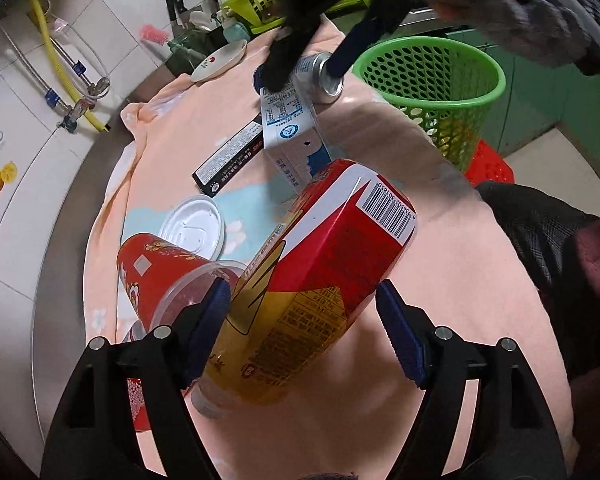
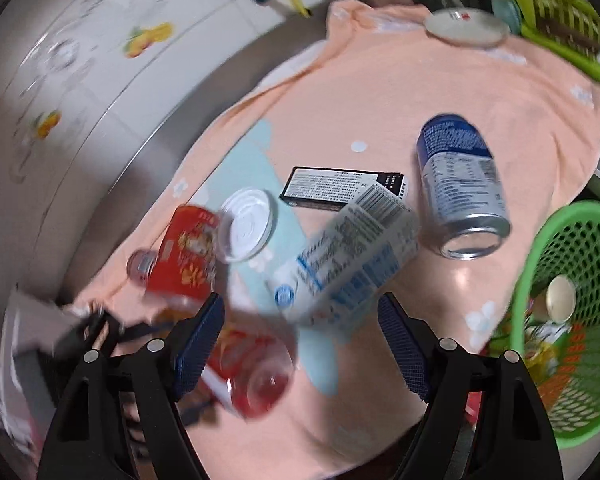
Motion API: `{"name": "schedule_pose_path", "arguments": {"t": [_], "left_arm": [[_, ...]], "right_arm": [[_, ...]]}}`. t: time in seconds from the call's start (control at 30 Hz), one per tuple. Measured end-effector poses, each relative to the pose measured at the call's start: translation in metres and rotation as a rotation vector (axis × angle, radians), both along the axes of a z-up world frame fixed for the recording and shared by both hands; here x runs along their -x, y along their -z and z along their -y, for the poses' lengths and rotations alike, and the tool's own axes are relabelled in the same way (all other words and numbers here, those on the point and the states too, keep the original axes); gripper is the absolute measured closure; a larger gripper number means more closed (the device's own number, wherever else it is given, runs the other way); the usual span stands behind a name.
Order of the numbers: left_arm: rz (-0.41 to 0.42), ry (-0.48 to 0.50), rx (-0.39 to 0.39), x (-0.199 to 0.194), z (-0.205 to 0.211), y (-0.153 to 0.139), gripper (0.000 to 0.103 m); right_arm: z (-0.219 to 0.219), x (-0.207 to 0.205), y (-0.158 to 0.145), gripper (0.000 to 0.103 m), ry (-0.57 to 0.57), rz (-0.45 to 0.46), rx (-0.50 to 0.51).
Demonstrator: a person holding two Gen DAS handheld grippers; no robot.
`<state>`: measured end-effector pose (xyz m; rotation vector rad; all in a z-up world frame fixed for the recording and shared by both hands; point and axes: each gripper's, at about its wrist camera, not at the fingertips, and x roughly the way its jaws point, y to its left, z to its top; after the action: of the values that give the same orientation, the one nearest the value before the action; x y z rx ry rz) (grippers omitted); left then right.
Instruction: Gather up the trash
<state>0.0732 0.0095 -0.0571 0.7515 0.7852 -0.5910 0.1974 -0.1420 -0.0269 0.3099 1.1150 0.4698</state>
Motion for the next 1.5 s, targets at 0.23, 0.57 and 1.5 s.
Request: {"name": "schedule_pose_path", "arguments": {"t": [0.23,0.57,1.5], "left_arm": [[0.026,0.041,-0.094,0.001,0.008,0.006,0.028],[0.095,0.037,-0.110,0.000,0.011,0.018,0.023],[-0.234,-0.235,0.103,-0.038,0.004,0.006,0.026]], "right_arm": [[-0.010,-0.037,0.024,0.027,0.129,-0.133,0.043],[-0.023,-0.050,0.047,0.041,0.129,-0.196,0.088],[0.044,0.019,-0.036,0.061,-0.004,0.098,0.008]]}}
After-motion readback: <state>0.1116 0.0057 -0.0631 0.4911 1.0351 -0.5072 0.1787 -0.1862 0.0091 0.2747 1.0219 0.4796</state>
